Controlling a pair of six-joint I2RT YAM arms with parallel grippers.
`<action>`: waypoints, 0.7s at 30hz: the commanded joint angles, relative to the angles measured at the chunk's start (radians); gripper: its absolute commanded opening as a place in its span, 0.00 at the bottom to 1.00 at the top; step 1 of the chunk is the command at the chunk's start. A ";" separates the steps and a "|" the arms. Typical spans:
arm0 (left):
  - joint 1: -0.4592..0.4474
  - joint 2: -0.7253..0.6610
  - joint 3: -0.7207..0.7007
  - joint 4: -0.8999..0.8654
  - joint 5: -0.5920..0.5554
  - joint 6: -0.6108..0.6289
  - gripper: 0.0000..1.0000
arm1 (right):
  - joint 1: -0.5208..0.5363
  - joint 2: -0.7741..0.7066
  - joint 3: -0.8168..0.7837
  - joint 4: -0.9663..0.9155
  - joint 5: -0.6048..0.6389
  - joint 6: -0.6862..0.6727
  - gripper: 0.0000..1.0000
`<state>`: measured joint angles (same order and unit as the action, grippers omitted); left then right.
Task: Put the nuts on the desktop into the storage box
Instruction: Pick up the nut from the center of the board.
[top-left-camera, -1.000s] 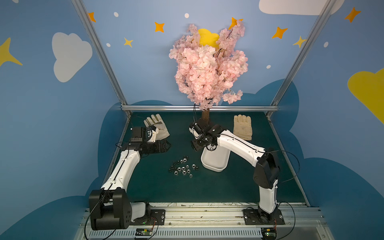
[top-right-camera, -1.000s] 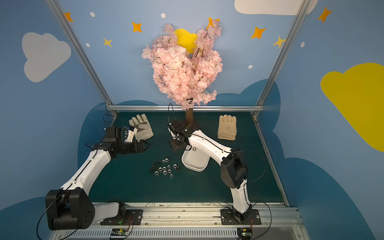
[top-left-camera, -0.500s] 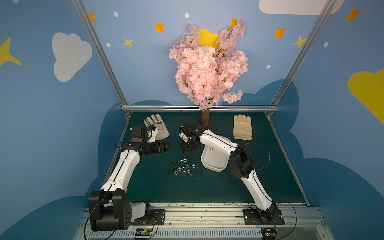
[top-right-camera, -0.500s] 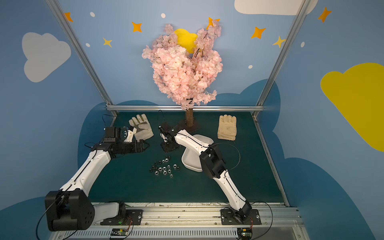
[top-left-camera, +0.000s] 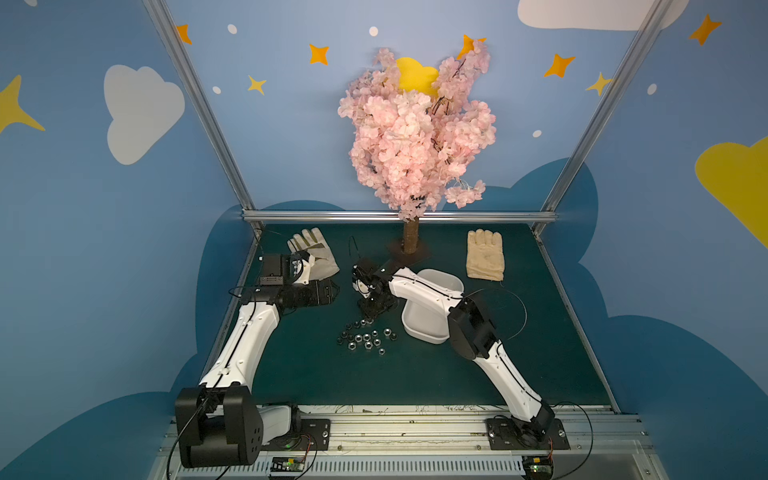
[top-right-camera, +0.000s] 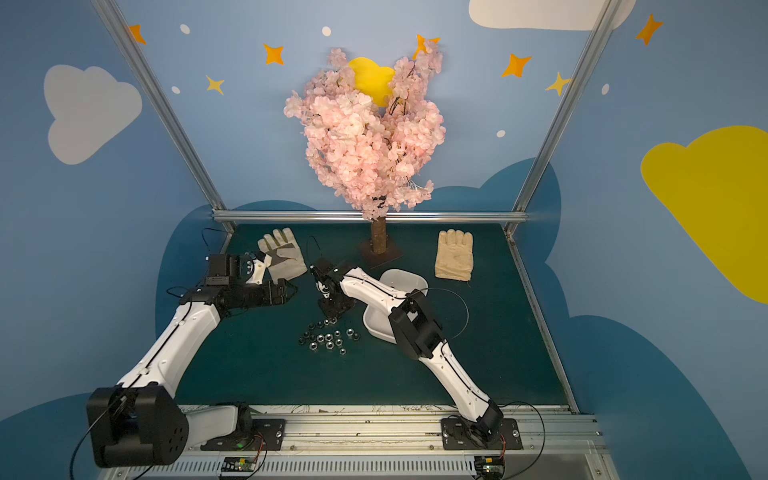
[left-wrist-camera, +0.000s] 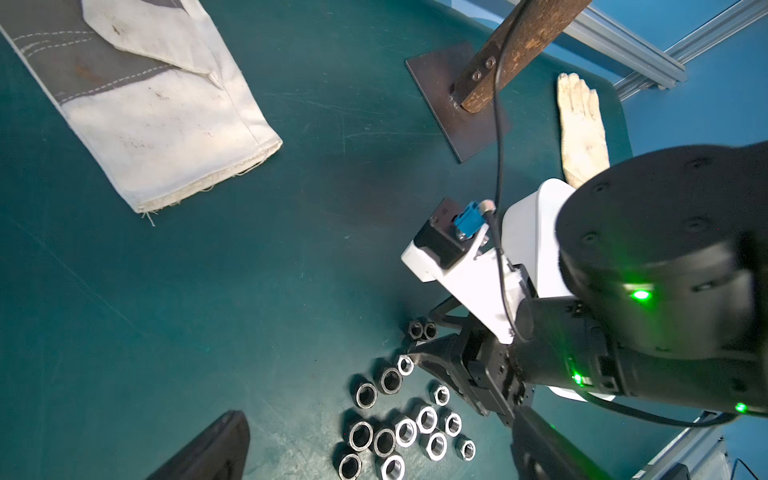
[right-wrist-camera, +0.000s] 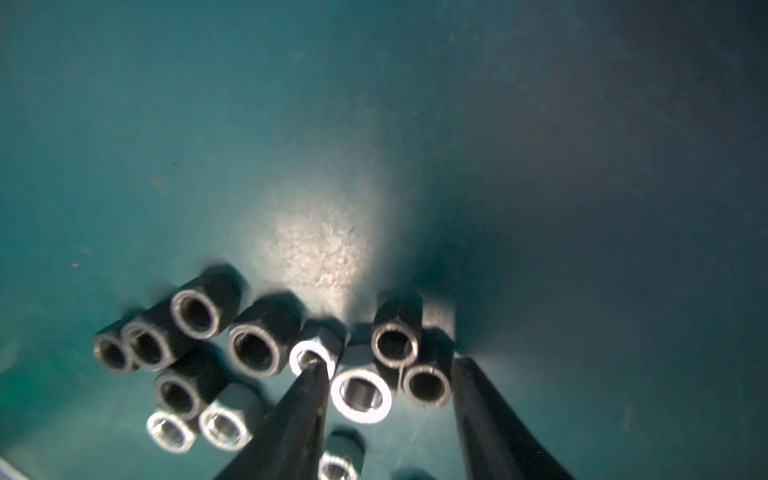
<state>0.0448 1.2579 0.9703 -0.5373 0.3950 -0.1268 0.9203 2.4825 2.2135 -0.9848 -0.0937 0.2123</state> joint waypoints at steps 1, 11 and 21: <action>-0.001 -0.025 -0.005 -0.009 -0.011 0.011 1.00 | 0.006 0.030 0.047 -0.046 0.013 -0.011 0.52; -0.001 -0.030 -0.005 -0.006 -0.009 0.010 1.00 | 0.000 0.059 0.076 -0.048 0.011 0.023 0.48; 0.001 -0.033 -0.008 -0.003 -0.006 0.006 1.00 | -0.008 0.074 0.095 -0.049 0.015 0.040 0.43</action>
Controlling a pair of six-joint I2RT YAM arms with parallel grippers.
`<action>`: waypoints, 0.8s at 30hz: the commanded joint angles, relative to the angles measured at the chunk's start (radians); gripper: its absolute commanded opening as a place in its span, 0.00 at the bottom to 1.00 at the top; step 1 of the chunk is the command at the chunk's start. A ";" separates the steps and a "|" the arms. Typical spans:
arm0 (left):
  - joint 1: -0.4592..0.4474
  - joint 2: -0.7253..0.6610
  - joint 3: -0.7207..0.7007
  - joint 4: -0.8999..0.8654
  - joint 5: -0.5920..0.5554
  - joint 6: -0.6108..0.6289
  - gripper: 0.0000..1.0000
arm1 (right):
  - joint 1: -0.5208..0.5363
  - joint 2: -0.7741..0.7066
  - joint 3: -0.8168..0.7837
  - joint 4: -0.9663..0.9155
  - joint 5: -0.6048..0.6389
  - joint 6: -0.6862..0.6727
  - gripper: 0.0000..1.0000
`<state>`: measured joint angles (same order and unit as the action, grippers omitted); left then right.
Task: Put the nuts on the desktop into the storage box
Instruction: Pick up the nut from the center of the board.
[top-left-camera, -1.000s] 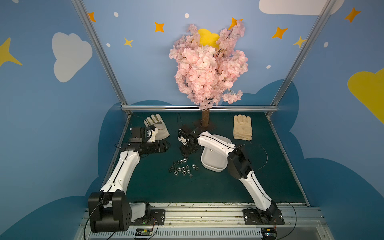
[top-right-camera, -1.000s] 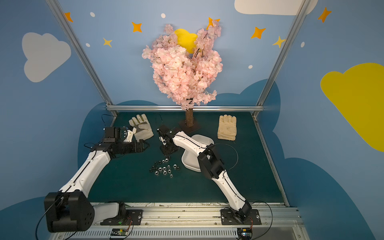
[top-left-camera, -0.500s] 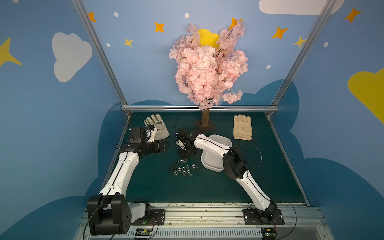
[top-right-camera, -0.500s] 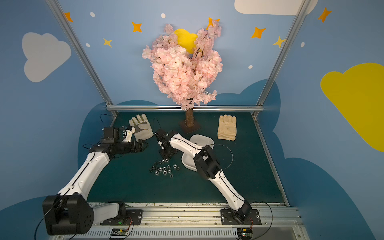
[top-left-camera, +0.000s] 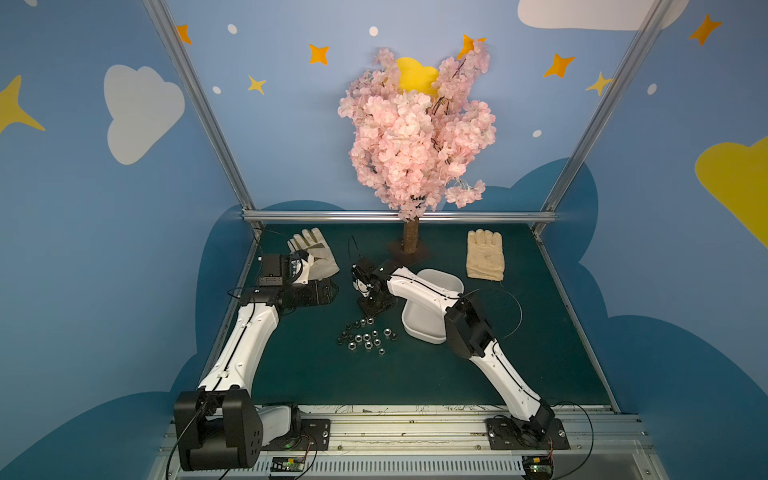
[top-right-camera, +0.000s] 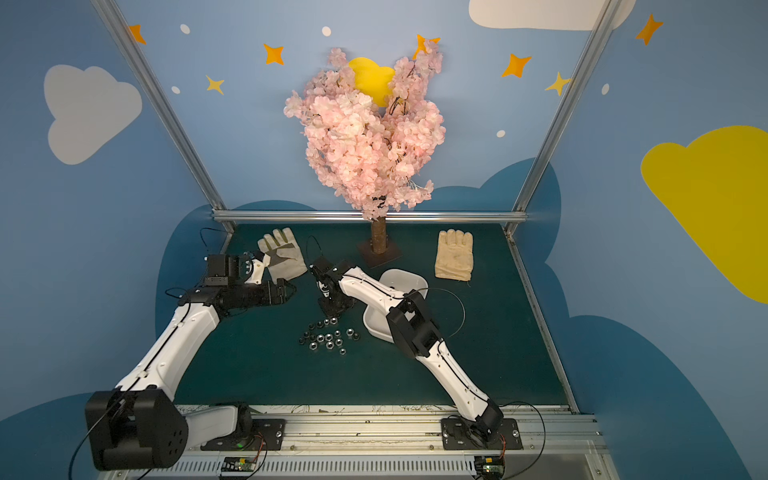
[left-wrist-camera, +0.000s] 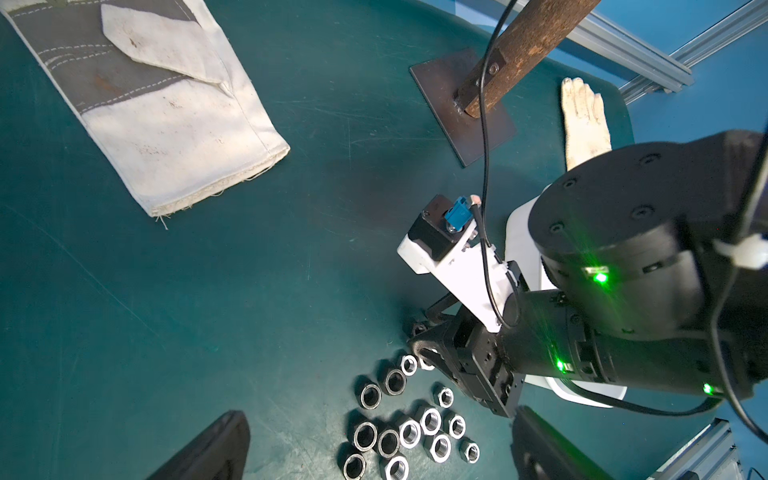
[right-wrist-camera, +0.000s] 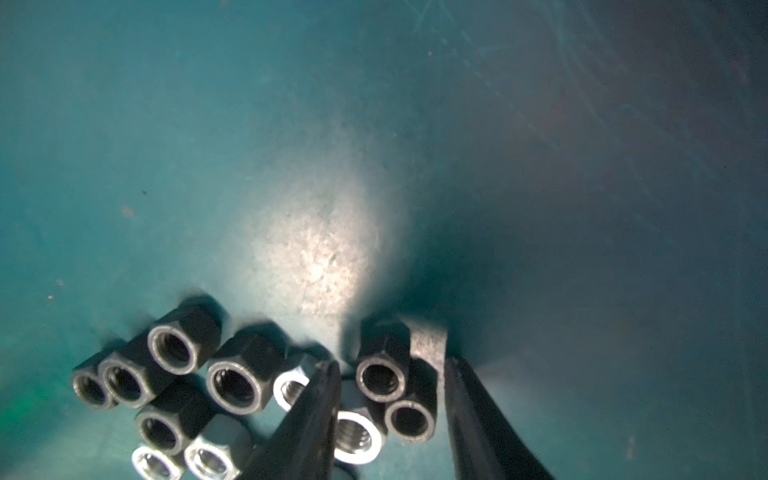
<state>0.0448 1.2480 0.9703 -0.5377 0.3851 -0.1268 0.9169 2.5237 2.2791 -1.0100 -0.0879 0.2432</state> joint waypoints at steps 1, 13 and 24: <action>0.001 -0.022 -0.008 -0.001 0.005 0.006 1.00 | -0.002 0.035 0.030 -0.024 0.016 0.007 0.43; 0.001 -0.022 -0.011 0.005 0.006 0.003 1.00 | 0.041 0.049 -0.009 -0.045 0.141 -0.033 0.34; 0.002 -0.023 -0.013 0.008 0.006 0.001 1.00 | 0.033 0.013 0.000 -0.011 0.168 -0.018 0.06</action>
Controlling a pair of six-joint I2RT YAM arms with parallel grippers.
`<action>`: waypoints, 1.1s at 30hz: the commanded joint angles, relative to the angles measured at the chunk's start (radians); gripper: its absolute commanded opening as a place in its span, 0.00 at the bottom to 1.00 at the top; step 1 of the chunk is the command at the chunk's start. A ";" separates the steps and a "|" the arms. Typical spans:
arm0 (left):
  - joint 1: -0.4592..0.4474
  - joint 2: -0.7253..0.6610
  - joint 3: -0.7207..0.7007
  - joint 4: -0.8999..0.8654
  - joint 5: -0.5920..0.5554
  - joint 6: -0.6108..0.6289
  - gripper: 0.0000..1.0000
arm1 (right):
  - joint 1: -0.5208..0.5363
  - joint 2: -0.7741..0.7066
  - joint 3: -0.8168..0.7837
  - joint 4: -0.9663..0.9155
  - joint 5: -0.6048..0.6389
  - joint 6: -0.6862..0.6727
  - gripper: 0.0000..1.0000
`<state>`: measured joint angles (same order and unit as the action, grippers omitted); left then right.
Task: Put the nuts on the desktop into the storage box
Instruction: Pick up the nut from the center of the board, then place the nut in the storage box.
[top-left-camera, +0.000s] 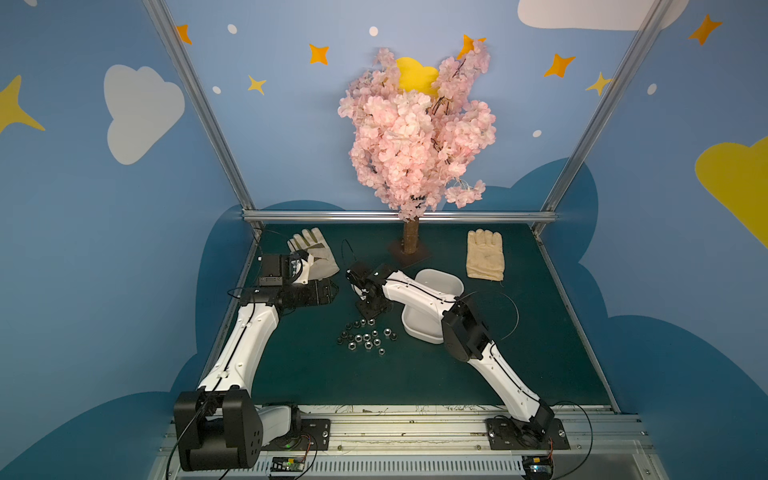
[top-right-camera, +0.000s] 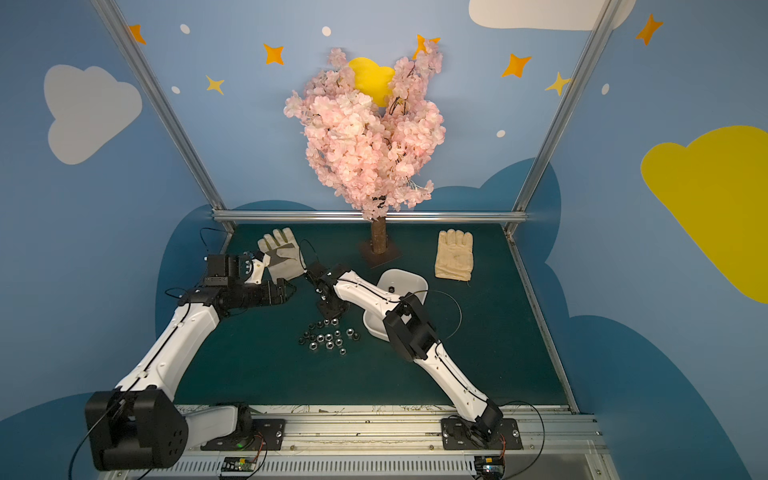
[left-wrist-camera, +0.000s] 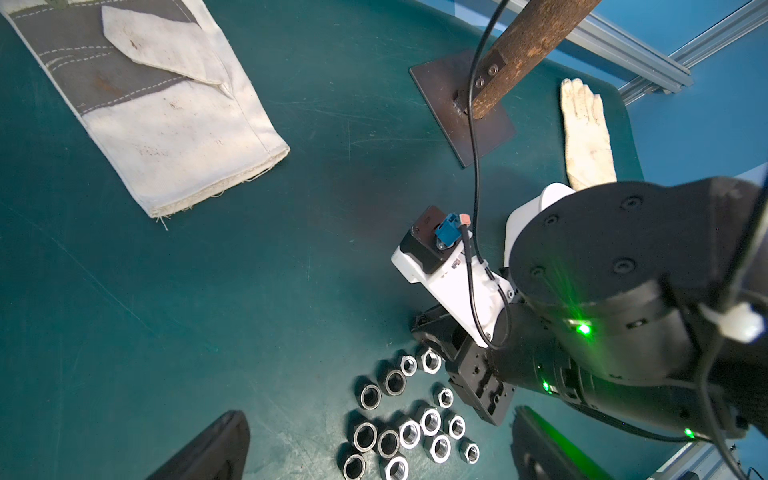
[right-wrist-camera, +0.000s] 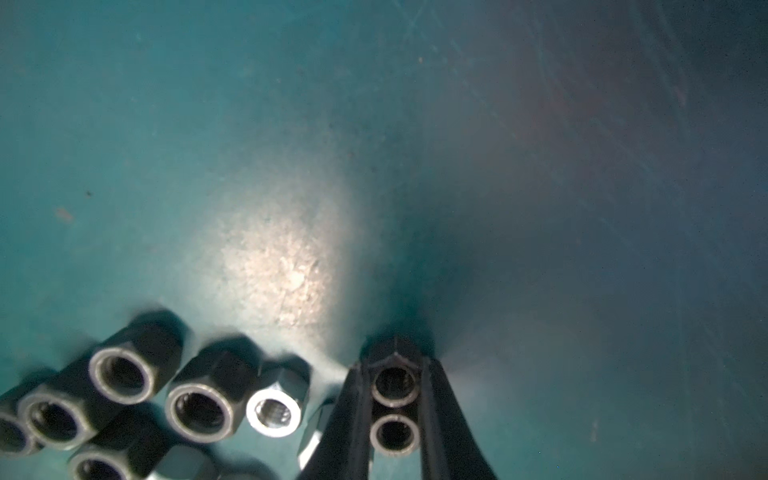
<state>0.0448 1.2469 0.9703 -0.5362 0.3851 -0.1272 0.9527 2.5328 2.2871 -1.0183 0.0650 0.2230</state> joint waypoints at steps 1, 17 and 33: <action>0.002 -0.023 -0.013 0.006 0.006 0.001 1.00 | -0.008 -0.010 -0.013 0.006 0.018 0.006 0.06; -0.007 -0.015 -0.013 0.007 0.020 0.006 1.00 | -0.223 -0.481 -0.442 0.221 -0.014 0.097 0.04; -0.016 0.001 -0.012 0.006 0.045 0.011 1.00 | -0.353 -0.558 -0.765 0.164 0.018 0.072 0.04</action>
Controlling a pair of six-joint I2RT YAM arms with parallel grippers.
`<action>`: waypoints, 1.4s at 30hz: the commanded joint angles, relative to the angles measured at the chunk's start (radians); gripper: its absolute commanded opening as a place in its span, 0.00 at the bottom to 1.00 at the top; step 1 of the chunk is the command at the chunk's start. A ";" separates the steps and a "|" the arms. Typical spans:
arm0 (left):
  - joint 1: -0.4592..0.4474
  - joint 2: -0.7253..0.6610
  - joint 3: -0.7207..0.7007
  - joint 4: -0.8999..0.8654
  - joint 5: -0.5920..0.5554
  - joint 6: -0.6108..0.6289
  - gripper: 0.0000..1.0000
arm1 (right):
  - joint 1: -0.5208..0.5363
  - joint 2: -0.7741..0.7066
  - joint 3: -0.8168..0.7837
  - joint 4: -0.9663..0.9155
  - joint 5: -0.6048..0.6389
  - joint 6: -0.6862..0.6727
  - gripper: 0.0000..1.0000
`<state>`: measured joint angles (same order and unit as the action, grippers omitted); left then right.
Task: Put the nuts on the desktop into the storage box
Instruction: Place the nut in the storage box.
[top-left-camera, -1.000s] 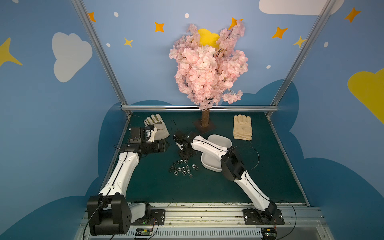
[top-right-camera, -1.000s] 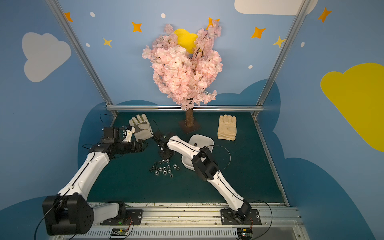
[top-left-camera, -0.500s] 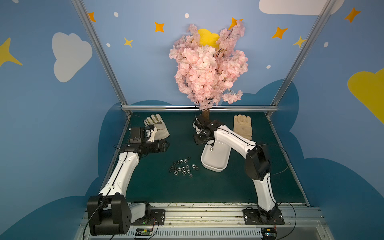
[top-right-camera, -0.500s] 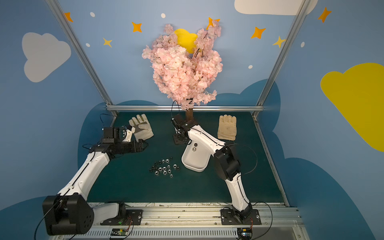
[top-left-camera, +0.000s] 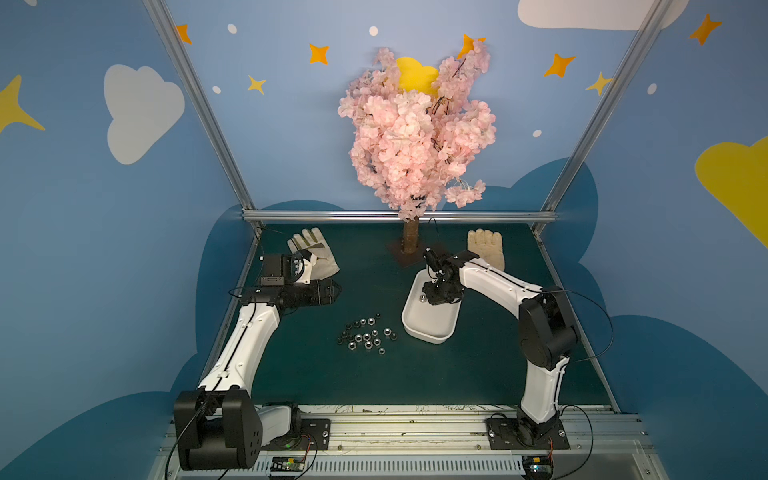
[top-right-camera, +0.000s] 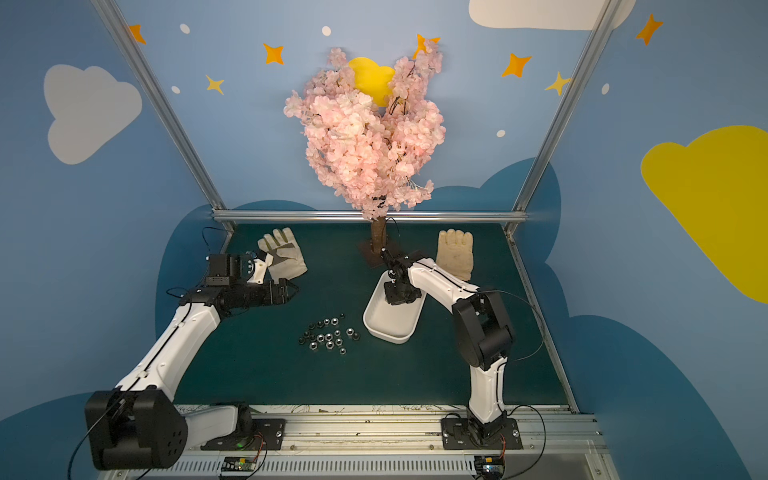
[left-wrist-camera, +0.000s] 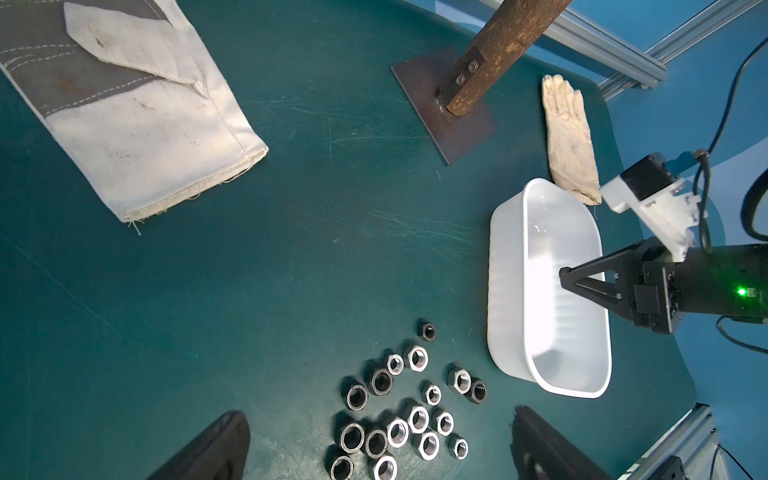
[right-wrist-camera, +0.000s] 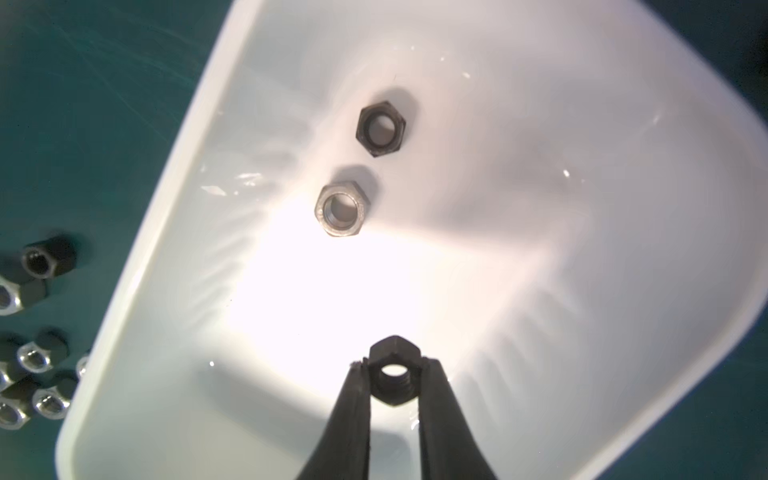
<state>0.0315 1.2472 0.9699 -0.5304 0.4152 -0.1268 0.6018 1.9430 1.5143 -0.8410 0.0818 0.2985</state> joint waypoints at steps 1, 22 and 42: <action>-0.003 0.001 -0.012 0.000 0.013 0.011 1.00 | -0.002 0.046 0.013 -0.013 -0.003 -0.003 0.03; -0.005 0.001 -0.014 0.003 0.008 0.011 1.00 | 0.018 0.224 0.227 -0.047 0.002 -0.024 0.27; -0.006 -0.006 -0.016 0.006 0.011 0.009 1.00 | 0.054 0.168 0.248 -0.057 0.030 -0.028 0.42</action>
<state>0.0296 1.2472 0.9699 -0.5301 0.4149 -0.1268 0.6376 2.1277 1.7214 -0.8669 0.0948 0.2764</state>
